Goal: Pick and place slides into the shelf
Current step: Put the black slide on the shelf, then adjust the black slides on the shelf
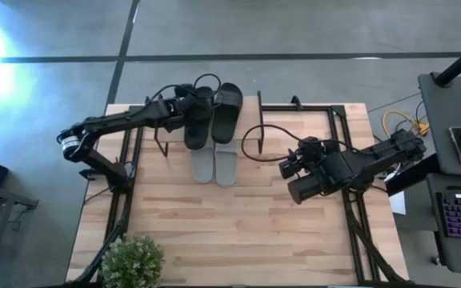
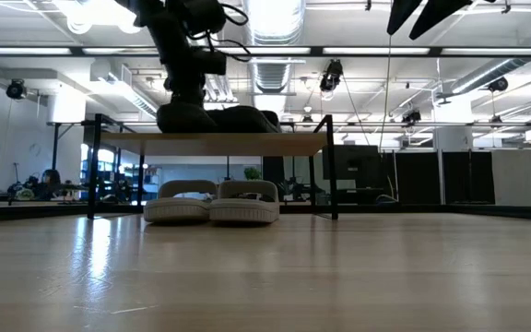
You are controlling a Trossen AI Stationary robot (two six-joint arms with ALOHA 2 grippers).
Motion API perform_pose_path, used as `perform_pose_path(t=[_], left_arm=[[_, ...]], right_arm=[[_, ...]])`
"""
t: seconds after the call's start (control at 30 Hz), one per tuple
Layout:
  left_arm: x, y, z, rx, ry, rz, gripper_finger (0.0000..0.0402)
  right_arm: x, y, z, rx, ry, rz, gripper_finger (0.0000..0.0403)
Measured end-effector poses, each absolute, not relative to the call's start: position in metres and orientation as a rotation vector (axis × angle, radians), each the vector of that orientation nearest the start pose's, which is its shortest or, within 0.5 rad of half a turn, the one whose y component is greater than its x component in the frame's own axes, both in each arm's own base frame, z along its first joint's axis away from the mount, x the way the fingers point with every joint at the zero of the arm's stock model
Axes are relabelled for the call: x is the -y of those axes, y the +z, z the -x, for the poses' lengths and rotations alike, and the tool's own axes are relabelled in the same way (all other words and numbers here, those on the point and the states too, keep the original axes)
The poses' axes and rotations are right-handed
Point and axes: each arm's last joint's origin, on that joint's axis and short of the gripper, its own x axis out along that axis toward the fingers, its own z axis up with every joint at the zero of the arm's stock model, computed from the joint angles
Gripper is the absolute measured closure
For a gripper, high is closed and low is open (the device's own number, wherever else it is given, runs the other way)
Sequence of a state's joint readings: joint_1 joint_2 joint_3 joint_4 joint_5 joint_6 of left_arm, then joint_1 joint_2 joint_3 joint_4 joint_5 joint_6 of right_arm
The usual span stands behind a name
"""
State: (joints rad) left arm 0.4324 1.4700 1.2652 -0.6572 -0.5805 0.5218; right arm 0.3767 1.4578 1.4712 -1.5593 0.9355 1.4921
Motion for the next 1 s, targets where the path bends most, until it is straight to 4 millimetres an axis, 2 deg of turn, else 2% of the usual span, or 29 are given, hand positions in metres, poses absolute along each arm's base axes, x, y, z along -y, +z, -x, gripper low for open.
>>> perform_pose_path(t=[0.27,0.47,0.57,0.73,0.9,1.0], left_arm=[[-0.136,0.309,-0.270,-1.076,0.671,-0.451,0.0296],[-0.128,0.325,-0.259,-1.033,0.667,-0.438,0.0296],[-0.121,0.336,-0.247,-1.026,0.646,-0.380,0.0296],[-0.105,0.353,-0.231,-0.919,0.467,-0.114,0.0296],[-0.086,0.368,-0.192,-0.903,0.535,0.054,0.0296],[-0.078,0.368,-0.171,-0.905,0.565,0.118,0.0296]], right_arm=[[-0.065,0.344,-0.228,-0.590,-1.117,-0.324,0.0204],[-0.066,0.344,-0.228,-0.628,-1.108,-0.350,0.0204],[-0.066,0.343,-0.227,-0.660,-1.099,-0.373,0.0204],[-0.067,0.343,-0.226,-0.717,-1.078,-0.441,0.0204],[-0.062,0.344,-0.233,-0.794,-1.001,-0.662,0.0204],[-0.046,0.344,-0.250,-0.745,-0.952,-0.691,0.0204]])
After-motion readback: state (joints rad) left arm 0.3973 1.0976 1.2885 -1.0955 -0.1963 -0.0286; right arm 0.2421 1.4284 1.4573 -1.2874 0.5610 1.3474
